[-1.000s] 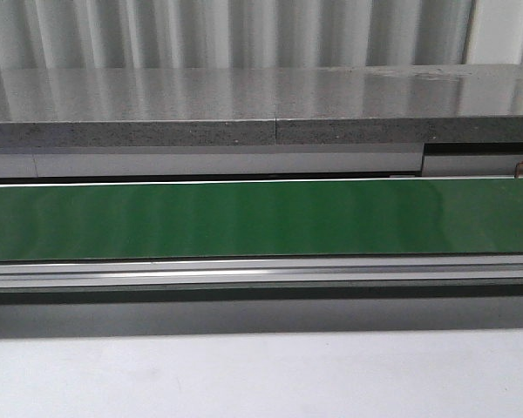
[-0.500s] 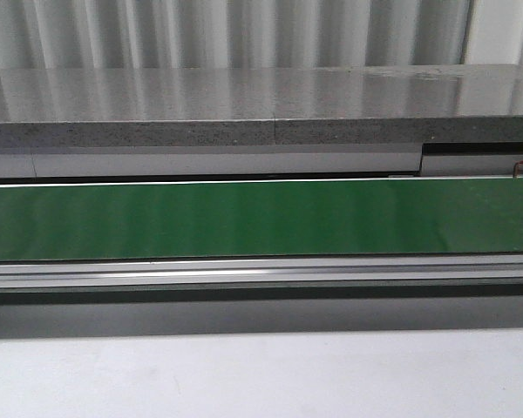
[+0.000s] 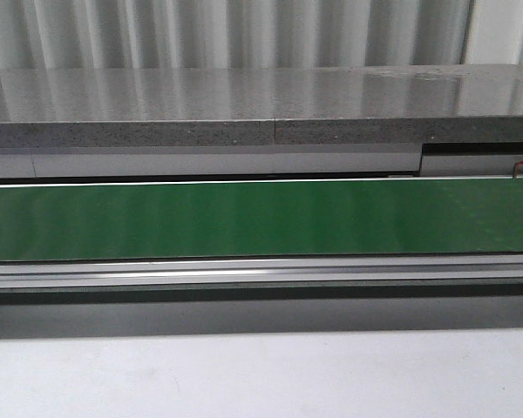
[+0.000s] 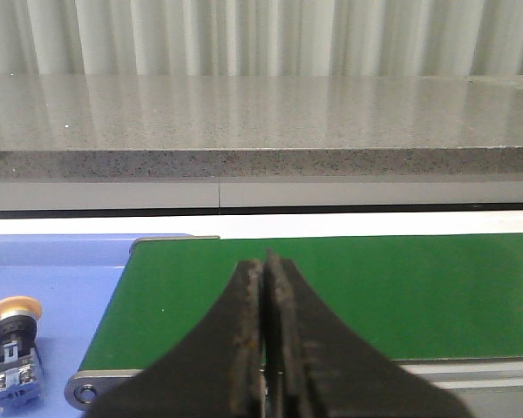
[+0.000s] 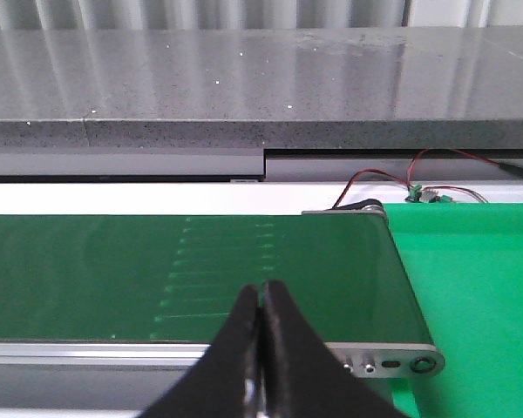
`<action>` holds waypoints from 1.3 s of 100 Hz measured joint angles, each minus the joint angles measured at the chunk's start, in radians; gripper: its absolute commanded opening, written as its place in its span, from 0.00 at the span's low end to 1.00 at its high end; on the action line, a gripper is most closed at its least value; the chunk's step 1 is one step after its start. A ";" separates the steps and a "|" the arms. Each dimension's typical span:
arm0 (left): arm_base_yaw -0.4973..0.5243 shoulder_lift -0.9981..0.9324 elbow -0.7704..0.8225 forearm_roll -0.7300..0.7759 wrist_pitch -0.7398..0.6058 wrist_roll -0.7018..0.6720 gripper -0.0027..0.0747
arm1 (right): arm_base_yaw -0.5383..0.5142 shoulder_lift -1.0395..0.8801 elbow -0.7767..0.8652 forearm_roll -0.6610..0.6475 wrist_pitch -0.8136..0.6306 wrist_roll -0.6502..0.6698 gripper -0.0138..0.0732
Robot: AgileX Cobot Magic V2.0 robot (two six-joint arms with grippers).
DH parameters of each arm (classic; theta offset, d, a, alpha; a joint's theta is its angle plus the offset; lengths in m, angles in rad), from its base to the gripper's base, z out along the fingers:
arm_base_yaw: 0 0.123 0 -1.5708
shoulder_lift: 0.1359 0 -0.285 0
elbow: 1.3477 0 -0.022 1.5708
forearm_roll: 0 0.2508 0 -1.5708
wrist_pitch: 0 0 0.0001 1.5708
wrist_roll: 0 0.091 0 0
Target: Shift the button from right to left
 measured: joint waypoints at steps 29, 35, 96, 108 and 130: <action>0.000 0.000 0.000 0.000 -0.001 0.000 0.01 | 0.000 -0.070 0.131 -0.006 -0.101 0.042 0.08; 0.000 0.000 0.000 0.000 -0.001 0.000 0.01 | 0.000 -0.070 0.132 -0.006 -0.128 0.044 0.08; 0.000 0.000 0.000 0.000 -0.001 0.000 0.01 | 0.000 -0.070 0.133 -0.005 -0.202 0.046 0.08; 0.000 0.000 0.000 0.000 -0.001 0.000 0.01 | 0.000 -0.070 0.133 -0.005 -0.203 0.048 0.08; 0.000 0.000 0.000 0.000 -0.001 0.000 0.01 | 0.000 -0.070 0.133 -0.005 -0.203 0.048 0.08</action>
